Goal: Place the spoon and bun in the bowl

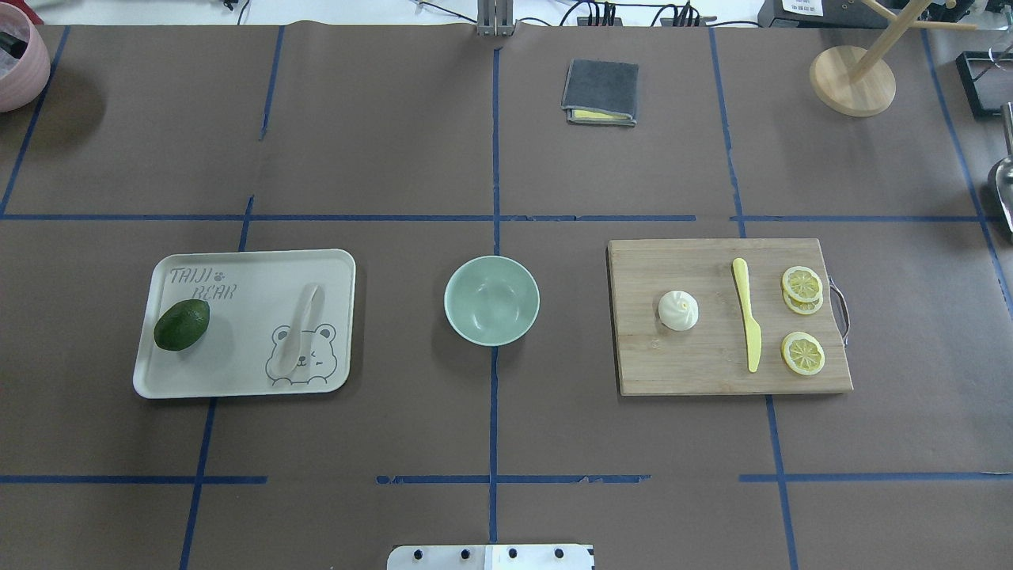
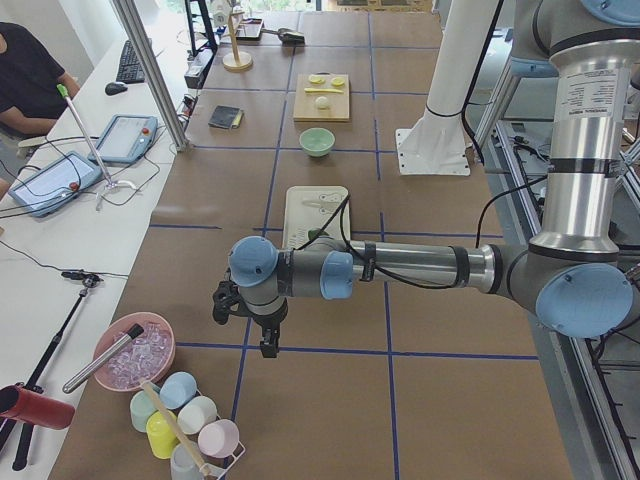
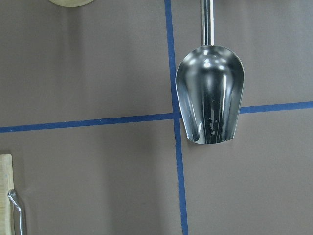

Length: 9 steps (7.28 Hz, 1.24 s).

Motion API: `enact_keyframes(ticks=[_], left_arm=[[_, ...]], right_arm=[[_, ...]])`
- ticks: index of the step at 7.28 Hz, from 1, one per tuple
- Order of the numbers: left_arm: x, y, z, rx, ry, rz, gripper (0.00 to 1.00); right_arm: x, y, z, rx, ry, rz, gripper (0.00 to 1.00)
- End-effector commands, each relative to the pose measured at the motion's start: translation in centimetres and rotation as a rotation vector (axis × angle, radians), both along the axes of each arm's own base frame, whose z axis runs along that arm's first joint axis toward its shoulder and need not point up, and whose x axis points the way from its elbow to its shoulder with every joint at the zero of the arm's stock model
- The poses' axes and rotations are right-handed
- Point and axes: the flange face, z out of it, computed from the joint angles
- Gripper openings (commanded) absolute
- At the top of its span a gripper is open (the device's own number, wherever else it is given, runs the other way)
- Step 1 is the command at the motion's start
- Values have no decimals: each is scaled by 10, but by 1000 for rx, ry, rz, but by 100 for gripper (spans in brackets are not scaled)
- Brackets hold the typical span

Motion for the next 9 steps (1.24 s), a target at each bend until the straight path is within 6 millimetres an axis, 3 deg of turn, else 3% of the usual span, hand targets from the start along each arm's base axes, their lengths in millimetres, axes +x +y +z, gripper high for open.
enact_keyframes(ticks=[1,3,5,6,7,8,9], left_arm=[[0,0,-1,4,2,-1,100],[1,-3,-7,27,4,1,100],[2,-15,-52,219,6,-3,100],[20,-20,-74,301,10,32,100],[50,-20,-107,332,18,55,100],[86,-23,-147,320,51,37,100],[119,-24,-171,313,78,46,100]], right_arm=[[0,-2,-2,6,0,0,100],[0,-5,-8,13,-1,3,100],[-1,-8,-14,25,-2,2,100],[0,-12,-19,39,-2,-1,100],[-10,-35,-43,80,10,-21,100],[-12,-42,-46,83,7,-22,100],[-16,-37,-42,79,3,-31,100]])
